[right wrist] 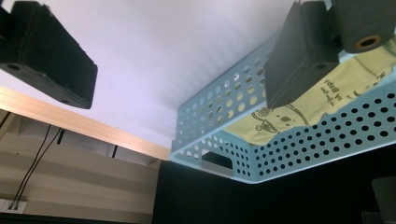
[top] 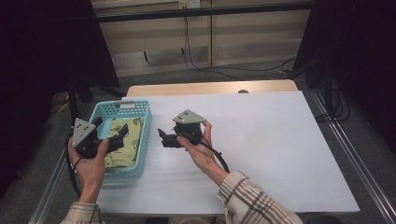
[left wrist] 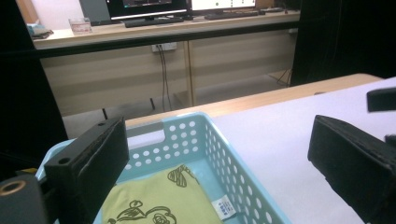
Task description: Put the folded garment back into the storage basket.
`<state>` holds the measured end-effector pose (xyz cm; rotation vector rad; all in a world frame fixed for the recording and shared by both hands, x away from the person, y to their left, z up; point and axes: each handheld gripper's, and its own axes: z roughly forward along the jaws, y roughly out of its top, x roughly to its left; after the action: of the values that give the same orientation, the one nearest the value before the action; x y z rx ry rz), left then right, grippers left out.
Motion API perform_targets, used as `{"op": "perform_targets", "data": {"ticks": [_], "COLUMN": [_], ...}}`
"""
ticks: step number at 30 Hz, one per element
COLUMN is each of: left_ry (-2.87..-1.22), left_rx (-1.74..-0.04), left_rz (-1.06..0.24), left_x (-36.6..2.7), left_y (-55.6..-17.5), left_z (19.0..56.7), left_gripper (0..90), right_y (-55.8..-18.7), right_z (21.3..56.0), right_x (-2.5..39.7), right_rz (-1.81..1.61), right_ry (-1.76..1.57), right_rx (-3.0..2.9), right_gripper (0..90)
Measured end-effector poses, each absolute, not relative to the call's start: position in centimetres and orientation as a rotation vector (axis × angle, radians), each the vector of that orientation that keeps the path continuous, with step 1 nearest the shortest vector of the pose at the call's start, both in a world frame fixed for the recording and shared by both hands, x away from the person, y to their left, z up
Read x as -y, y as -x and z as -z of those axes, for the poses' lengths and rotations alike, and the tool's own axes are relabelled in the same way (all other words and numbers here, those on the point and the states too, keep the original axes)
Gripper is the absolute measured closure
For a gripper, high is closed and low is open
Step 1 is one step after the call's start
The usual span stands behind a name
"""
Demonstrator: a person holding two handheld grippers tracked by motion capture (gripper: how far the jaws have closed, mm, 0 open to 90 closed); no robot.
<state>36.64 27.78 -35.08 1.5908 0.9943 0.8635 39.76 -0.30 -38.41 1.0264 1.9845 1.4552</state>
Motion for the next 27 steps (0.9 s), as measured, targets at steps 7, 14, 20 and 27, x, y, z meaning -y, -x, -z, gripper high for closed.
{"op": "perform_targets", "data": {"ticks": [7, 14, 20, 27], "left_ry": [-1.603, -1.644, -1.616, -1.595], "left_rx": [-1.017, -0.991, -0.986, -0.971], "left_rz": [-0.846, -0.886, -0.864, -0.852], "left_x": [-27.3, -26.7, -26.4, -26.4], "left_y": [-36.0, -34.4, -33.2, -32.1], "left_z": [35.4, 35.6, 35.8, 35.6], "left_gripper": [5.9, 6.7, 6.6, 6.5], "right_y": [-39.6, -38.4, -37.4, -36.5], "right_z": [38.5, 38.0, 37.7, 37.3], "right_x": [2.1, 4.1, 6.2, 8.6], "right_rz": [-1.441, -1.450, -1.438, -1.419], "right_ry": [-1.034, -1.017, -1.012, -1.015], "right_rx": [-1.951, -1.888, -1.851, -1.806], "right_gripper": [9.1, 6.2, 4.8, 4.1]}}
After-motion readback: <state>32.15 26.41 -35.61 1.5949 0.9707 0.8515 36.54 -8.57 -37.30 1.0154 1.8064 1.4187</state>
